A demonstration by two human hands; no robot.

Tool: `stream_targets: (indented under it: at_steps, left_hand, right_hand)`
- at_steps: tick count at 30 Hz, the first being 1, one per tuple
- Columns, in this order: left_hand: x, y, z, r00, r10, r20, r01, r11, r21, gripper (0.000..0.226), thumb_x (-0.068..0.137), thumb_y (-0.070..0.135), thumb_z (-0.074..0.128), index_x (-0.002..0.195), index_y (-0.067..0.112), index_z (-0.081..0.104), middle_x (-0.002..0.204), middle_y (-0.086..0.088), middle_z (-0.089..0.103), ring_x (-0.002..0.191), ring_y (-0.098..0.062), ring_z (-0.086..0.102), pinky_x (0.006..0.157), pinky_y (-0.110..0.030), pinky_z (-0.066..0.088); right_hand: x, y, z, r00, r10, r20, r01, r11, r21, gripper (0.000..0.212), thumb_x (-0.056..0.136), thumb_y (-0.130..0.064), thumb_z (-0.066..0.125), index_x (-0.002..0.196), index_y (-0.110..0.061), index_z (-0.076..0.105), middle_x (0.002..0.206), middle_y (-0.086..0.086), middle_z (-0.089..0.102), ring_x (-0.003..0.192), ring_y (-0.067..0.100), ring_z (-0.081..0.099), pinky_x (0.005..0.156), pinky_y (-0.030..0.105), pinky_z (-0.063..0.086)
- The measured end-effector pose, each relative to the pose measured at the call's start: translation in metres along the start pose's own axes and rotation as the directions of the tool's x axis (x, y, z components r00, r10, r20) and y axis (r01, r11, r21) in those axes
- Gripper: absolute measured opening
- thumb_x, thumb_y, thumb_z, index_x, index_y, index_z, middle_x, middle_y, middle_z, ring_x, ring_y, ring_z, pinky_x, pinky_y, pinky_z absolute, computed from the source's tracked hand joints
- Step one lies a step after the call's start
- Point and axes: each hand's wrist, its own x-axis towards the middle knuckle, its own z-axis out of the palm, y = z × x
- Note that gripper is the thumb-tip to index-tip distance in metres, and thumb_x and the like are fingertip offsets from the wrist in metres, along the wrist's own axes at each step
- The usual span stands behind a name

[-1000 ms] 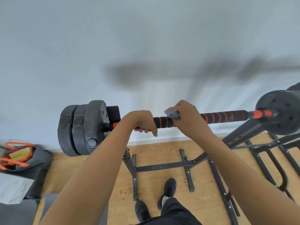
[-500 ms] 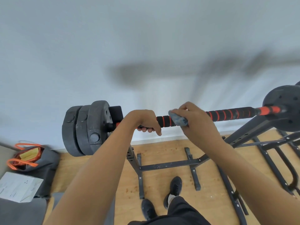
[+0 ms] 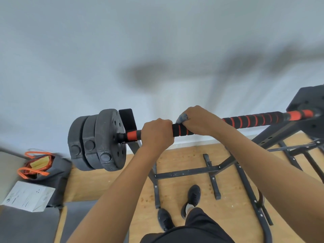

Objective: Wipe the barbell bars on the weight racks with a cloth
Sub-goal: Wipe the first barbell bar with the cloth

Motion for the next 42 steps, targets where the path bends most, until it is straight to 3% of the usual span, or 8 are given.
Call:
stream_targets:
  at_steps: [6,11,19,22,29,36,39,42]
  left_hand:
    - [0.022,-0.008,-0.016,0.960,-0.024,0.280,0.070,0.985,-0.155,0.014,0.079,0.027,0.067,0.077,0.019,0.056,0.070,0.004,0.062,0.059,-0.020,0.059,0.060,-0.030,0.048]
    - [0.048,-0.020,-0.034,0.757,0.145,0.637,0.189,0.885,-0.426,0.024,0.078,0.026,0.079,0.071,0.012,0.061,0.058,0.001,0.059,0.042,-0.017,0.047,0.050,-0.025,0.040]
    - [-0.003,-0.012,-0.006,1.000,-0.011,-0.002,0.011,1.000,-0.024,0.048,0.087,0.065,0.069,0.100,0.023,0.049,0.084,0.006,0.057,0.075,-0.019,0.060,0.068,-0.032,0.041]
    - [0.002,-0.010,0.000,0.998,-0.050,-0.047,0.052,0.998,0.025,0.021,0.093,0.036,0.067,0.092,0.022,0.051,0.068,0.006,0.046,0.065,-0.021,0.056,0.063,-0.031,0.039]
    - [0.020,-0.015,-0.014,0.988,-0.044,0.148,0.048,0.999,-0.025,0.010,0.083,0.018,0.063,0.082,0.022,0.053,0.069,0.004,0.054,0.056,-0.018,0.052,0.060,-0.029,0.042]
    - [0.054,-0.031,-0.041,0.636,0.165,0.754,0.238,0.887,-0.396,0.012,0.080,0.012,0.073,0.078,0.010,0.061,0.057,0.000,0.053,0.044,-0.016,0.039,0.051,-0.026,0.037]
    - [0.047,-0.031,-0.036,0.760,0.144,0.633,0.170,0.897,-0.409,0.014,0.078,0.019,0.075,0.084,0.011,0.065,0.064,0.003,0.065,0.051,-0.016,0.054,0.056,-0.027,0.045]
    - [0.020,-0.019,-0.018,0.984,0.005,0.177,0.018,0.991,-0.132,0.020,0.083,0.031,0.069,0.093,0.019,0.057,0.081,0.005,0.063,0.072,-0.019,0.057,0.068,-0.032,0.042]
  right_hand:
    - [-0.020,0.004,0.021,0.983,-0.134,-0.128,0.100,0.966,-0.238,0.032,0.081,0.000,0.048,0.072,-0.030,0.050,0.061,-0.009,0.049,0.060,0.018,0.049,0.054,0.029,0.035]
    - [-0.026,0.006,0.021,0.967,-0.196,-0.161,0.144,0.948,-0.284,0.025,0.084,-0.003,0.049,0.089,-0.026,0.057,0.076,-0.008,0.059,0.069,0.018,0.057,0.063,0.039,0.050]
    - [0.025,-0.011,-0.025,0.995,0.086,0.048,-0.084,0.996,-0.042,0.020,0.070,-0.013,0.041,0.063,-0.015,0.060,0.066,-0.013,0.065,0.060,0.015,0.059,0.061,0.034,0.052]
    - [0.036,-0.005,-0.024,0.984,0.120,0.130,-0.116,0.993,-0.038,0.031,0.071,-0.019,0.043,0.078,-0.019,0.073,0.082,-0.008,0.074,0.081,0.020,0.071,0.069,0.033,0.058]
    - [0.008,-0.001,0.003,0.998,0.026,-0.063,-0.029,0.999,-0.043,0.023,0.068,-0.004,0.043,0.067,-0.018,0.062,0.069,0.003,0.068,0.056,0.024,0.051,0.052,0.033,0.040]
    - [-0.031,-0.004,0.032,0.950,-0.199,-0.241,0.128,0.951,-0.280,0.023,0.081,-0.001,0.049,0.090,-0.022,0.054,0.084,-0.008,0.057,0.076,0.019,0.053,0.056,0.035,0.041]
    - [-0.033,-0.005,0.026,0.962,-0.168,-0.215,0.084,0.933,-0.351,0.037,0.089,-0.005,0.053,0.120,-0.023,0.060,0.102,-0.008,0.065,0.087,0.017,0.060,0.067,0.035,0.054]
    - [-0.011,-0.013,-0.005,0.993,0.011,-0.119,-0.029,0.989,-0.145,0.031,0.084,-0.005,0.047,0.092,-0.025,0.070,0.087,-0.008,0.070,0.071,0.022,0.064,0.064,0.039,0.059]
